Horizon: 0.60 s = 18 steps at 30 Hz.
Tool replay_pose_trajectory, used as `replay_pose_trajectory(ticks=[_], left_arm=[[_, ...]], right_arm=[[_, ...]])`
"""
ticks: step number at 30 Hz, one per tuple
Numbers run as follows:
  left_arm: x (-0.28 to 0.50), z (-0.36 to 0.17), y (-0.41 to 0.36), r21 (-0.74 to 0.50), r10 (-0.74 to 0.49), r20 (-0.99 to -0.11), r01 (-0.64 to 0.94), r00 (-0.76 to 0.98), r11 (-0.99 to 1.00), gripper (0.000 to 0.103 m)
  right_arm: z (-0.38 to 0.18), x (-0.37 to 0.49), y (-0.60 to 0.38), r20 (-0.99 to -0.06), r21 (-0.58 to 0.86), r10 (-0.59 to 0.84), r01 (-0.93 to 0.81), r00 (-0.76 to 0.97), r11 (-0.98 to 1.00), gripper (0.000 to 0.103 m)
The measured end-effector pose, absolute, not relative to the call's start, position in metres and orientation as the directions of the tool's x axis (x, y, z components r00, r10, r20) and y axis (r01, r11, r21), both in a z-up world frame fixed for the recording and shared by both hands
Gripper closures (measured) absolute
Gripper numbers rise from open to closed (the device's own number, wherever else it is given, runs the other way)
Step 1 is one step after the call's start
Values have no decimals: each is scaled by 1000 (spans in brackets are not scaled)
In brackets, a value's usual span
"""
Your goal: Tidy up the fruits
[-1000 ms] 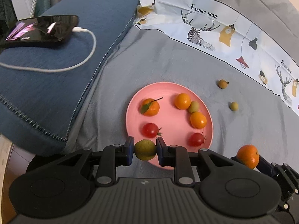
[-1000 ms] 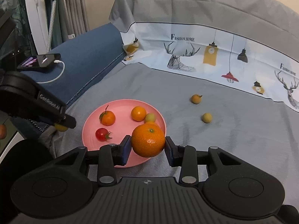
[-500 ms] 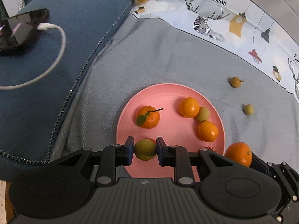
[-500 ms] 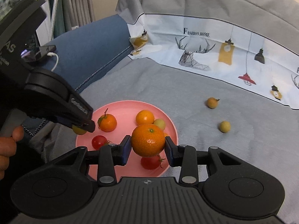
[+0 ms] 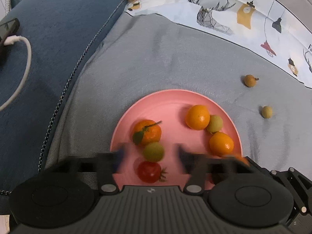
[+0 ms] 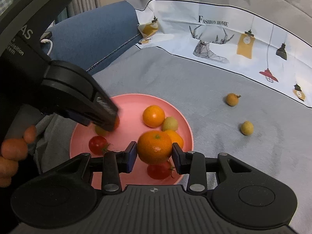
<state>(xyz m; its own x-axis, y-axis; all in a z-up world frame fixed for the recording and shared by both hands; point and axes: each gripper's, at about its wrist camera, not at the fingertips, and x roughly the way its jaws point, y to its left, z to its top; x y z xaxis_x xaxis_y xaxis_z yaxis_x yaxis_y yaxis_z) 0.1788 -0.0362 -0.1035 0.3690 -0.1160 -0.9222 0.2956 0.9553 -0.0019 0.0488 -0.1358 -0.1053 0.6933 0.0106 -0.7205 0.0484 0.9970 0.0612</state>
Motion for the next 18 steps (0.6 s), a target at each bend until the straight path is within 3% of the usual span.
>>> replay_pose_trajectory(ticks=[1,3,5,12,18], left_arm=[[177,-100,-36,11,-108,-913,290,392,957,0],[171,-93,-34,17,-117,-896,296,428,955,0],[167,-87,-32,18,-119,-899,308,421,951,0],[119,-68,1,60,-76,-898,292,432,954,0],[74,-66,35,118,-11,-896,264,444,957,0]], right_arm=[[-102,49,-135,-719,58,15,39,695,998,56],[-94,46,-133,-707,45,5,38,708,998,29],[-86,39,-132,-699,43,4,37,716,998,18],[-74,-9,-131,-759,90,20,75,650,993,9],[-53,-50,-128,-724,31,-66,128,687,991,6]])
